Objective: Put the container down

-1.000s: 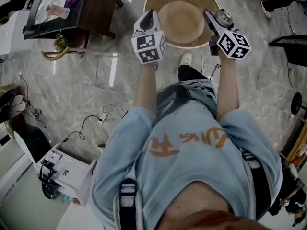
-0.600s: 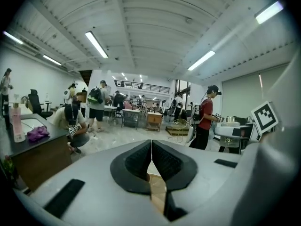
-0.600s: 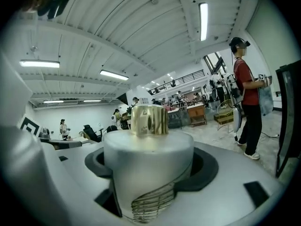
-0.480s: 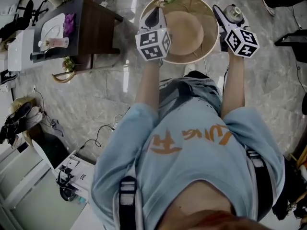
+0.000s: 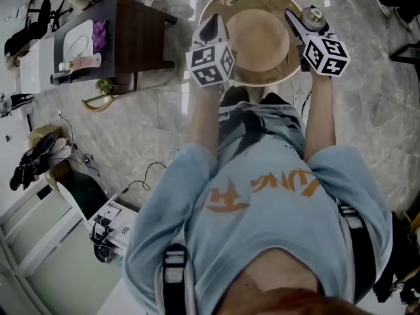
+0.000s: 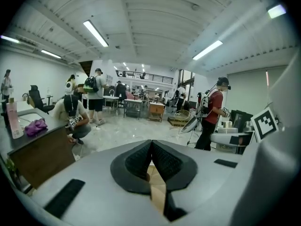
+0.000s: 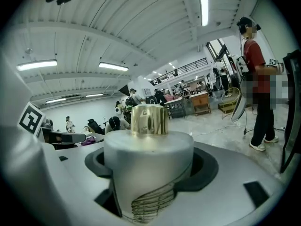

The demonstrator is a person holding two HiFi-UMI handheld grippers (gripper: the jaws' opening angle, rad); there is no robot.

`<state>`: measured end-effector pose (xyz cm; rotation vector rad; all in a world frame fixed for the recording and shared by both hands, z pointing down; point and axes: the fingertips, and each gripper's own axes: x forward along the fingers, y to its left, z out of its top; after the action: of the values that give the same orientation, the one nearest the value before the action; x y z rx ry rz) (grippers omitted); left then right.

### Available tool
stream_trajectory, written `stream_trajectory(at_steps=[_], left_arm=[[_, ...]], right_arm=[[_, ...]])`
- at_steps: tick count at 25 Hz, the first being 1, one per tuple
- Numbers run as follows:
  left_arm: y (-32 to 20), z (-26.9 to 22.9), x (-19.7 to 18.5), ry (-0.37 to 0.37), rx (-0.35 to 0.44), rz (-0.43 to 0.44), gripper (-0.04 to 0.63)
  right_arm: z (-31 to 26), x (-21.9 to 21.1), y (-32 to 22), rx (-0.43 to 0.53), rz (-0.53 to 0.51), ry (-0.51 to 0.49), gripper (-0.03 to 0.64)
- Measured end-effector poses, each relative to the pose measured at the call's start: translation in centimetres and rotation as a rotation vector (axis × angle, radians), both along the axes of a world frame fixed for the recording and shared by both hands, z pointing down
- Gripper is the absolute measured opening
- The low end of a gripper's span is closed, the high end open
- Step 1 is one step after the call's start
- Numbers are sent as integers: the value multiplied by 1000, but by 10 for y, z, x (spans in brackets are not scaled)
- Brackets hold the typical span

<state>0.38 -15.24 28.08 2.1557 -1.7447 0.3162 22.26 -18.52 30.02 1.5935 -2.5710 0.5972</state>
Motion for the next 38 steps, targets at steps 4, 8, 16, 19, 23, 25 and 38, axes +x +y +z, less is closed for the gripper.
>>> stream_trajectory(at_steps=[4, 8, 16, 19, 23, 25, 38], left_arm=[[-18, 8, -10, -1, -15, 7, 28], [-43, 9, -3, -12, -15, 56, 27], [-46, 69, -11, -1, -122, 106, 27], [-43, 105, -14, 8, -176, 135, 28], [-45, 151, -17, 12, -228, 165, 28], [-47, 170, -17, 10, -245, 179, 28], [-39, 294, -19, 30, -348, 240, 26]], right_arm=[[2, -22, -9, 9, -46, 34, 360], [2, -17, -28, 9, -20, 66, 360], [69, -40, -8, -135, -29, 110, 360], [108, -56, 2, -208, -52, 121, 360], [153, -75, 7, -263, -85, 130, 359], [171, -83, 7, -275, -100, 134, 360], [303, -116, 25, -374, -128, 226, 359]])
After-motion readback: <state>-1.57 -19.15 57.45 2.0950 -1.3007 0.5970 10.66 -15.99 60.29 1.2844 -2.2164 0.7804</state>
